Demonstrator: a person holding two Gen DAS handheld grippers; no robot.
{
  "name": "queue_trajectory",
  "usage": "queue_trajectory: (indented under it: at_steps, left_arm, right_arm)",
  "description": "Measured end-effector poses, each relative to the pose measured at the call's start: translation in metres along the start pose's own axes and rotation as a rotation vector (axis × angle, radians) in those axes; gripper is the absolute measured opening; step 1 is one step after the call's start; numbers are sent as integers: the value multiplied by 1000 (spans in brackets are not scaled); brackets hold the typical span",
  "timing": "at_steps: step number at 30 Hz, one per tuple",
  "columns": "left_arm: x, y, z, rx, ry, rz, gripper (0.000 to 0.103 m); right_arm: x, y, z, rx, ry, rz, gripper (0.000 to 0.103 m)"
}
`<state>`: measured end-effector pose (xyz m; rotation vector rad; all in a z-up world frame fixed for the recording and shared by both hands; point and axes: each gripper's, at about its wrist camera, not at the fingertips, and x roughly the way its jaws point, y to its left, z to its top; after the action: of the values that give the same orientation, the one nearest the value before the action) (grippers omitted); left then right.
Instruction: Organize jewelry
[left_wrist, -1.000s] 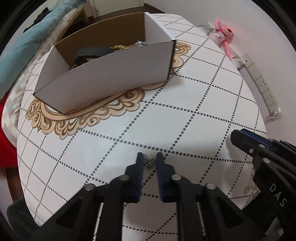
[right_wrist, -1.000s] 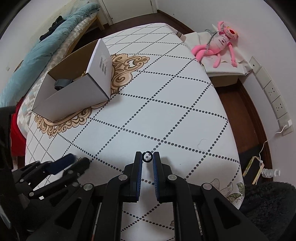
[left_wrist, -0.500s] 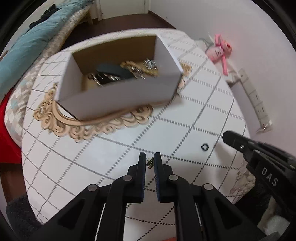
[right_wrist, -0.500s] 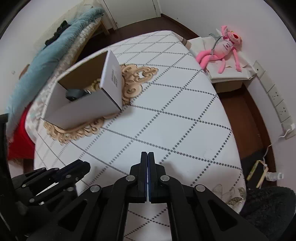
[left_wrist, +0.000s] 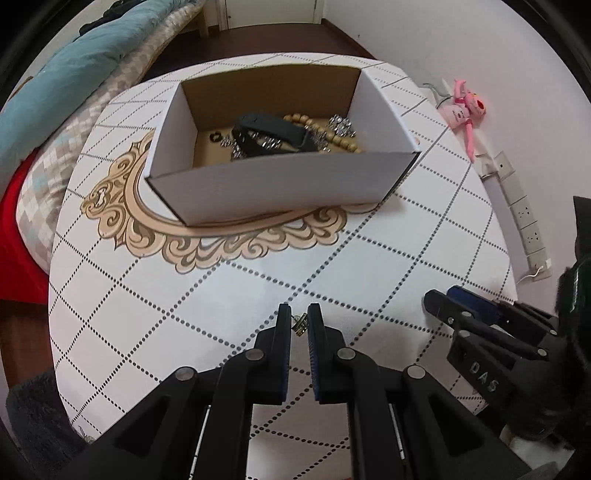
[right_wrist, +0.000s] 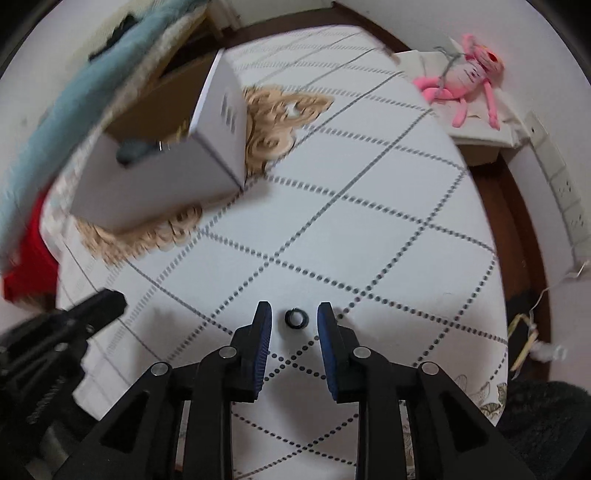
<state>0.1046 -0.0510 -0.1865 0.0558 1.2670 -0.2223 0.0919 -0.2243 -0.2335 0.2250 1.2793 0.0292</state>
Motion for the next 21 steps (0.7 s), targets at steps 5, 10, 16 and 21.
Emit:
queue_trajectory:
  at_steps: [5,10,16,21]
  left_arm:
    - [0,4,-2,-10,5,2,6]
    - [-18,10,4,-33,-21,-22,6]
    - [-65,21,47,-64,-103,-91,6]
    - [-78,42,101,-75,-143,-78,6]
  right_arm:
    - [-1,17,-2,-75,-12,-65,13]
    - [-22,1,2,46,-42,66,12]
    - [-80,6,42,102,-144,238,12]
    - [-87,30,103,59,-155,288,12]
